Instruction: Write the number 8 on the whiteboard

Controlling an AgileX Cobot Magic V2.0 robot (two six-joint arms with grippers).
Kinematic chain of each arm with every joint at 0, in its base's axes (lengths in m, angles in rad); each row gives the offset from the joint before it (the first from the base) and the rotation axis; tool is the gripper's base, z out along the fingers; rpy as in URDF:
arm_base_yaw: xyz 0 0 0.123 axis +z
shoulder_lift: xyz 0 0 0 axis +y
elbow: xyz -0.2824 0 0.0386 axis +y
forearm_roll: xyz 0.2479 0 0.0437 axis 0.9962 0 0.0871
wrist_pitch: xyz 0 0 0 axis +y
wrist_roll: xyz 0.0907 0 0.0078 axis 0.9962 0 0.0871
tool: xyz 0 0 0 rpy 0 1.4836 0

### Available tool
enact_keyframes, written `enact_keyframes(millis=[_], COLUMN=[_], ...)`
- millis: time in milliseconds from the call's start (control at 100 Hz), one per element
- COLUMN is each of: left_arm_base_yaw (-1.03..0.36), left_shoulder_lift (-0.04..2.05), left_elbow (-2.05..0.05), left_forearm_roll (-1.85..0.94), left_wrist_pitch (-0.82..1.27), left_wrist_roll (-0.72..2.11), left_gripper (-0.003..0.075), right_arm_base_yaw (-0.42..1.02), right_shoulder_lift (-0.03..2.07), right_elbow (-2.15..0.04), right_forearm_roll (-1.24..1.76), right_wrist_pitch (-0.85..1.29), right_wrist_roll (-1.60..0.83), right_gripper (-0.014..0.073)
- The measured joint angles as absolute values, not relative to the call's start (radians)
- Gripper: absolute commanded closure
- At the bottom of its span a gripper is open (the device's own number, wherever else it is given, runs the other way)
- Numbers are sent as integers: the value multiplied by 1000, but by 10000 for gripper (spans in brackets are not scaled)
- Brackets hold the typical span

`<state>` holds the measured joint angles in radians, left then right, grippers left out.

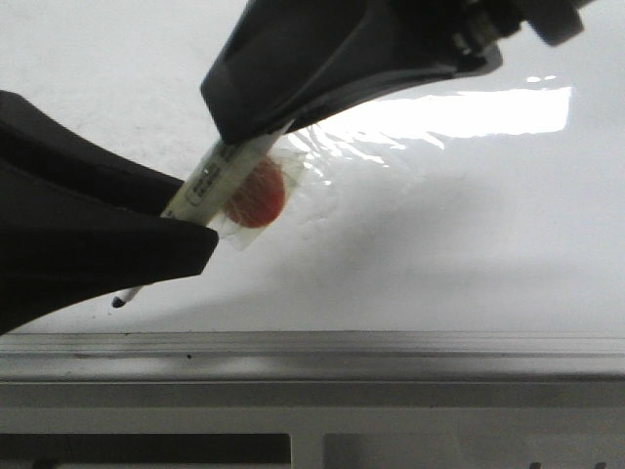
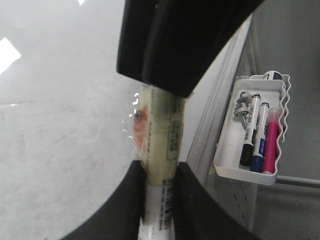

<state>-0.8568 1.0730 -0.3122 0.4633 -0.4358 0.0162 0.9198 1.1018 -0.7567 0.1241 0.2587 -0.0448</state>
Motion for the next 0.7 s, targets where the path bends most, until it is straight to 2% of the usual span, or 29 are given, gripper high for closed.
enact_keyframes(millis=[40, 160, 210, 470, 700], left_arm_base_yaw=[-857, -857, -857, -857, -857], left_shoulder_lift=[1073, 1073, 1073, 1009, 746], left_elbow=[-312, -312, -312, -312, -312], left_forearm_roll=[466, 468, 458, 406, 263], left_wrist_pitch=[-436, -434, -438, -408, -256], left_wrist_roll=[18, 20, 20, 20, 14], left_gripper=[682, 515, 484, 478, 478], right_arm_base_yaw=[922, 926, 926, 926, 907], right_shoulder_lift=[1102, 1102, 1104, 1106, 1052], right_elbow=[-758, -758, -758, -758, -814], right_forearm_roll=[128, 137, 134, 132, 136], right_wrist_pitch=[261, 261, 269, 281, 306], right_wrist_roll=[-45, -45, -45, -45, -45], right_gripper=[573, 620, 641, 664, 652])
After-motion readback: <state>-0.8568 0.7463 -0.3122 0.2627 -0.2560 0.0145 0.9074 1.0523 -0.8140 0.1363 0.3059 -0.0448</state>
